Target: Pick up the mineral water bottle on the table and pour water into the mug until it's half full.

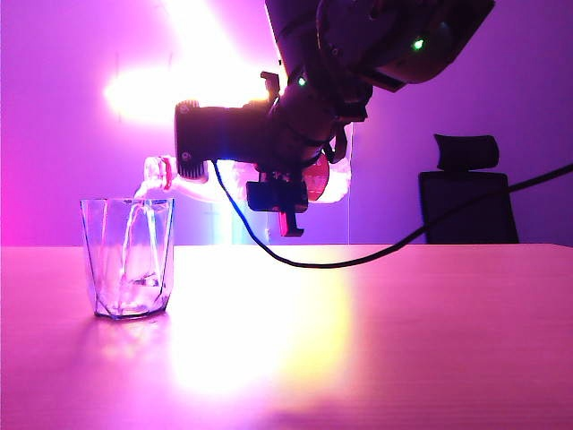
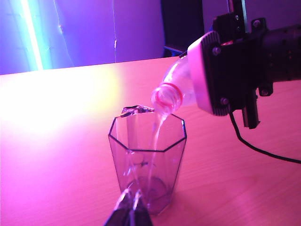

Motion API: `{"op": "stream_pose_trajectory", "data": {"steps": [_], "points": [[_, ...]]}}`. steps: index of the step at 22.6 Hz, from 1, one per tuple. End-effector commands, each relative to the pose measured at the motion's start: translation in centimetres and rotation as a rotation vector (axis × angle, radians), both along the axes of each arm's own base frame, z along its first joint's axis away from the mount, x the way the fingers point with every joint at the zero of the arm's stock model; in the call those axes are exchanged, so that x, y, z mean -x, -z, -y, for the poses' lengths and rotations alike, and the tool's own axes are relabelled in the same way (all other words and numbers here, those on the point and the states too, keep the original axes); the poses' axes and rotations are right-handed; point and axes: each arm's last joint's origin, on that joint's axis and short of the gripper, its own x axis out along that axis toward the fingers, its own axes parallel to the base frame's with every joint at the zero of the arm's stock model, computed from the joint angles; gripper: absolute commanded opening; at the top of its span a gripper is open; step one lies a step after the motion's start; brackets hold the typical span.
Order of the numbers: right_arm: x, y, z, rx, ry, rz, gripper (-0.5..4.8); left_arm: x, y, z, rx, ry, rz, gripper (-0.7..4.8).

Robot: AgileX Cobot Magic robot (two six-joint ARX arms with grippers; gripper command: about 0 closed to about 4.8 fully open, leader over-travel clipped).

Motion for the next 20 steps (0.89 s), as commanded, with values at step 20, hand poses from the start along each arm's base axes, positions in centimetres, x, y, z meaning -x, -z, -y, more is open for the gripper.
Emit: {"op": "stream_pose_trajectory", "data": {"steps": [20], "points": [[-0.23, -1.64, -0.14, 0.004, 0.027, 0.12, 2.47, 0.02, -0.26, 0.0, 0.01, 0.003, 0.013, -0.02]]}}
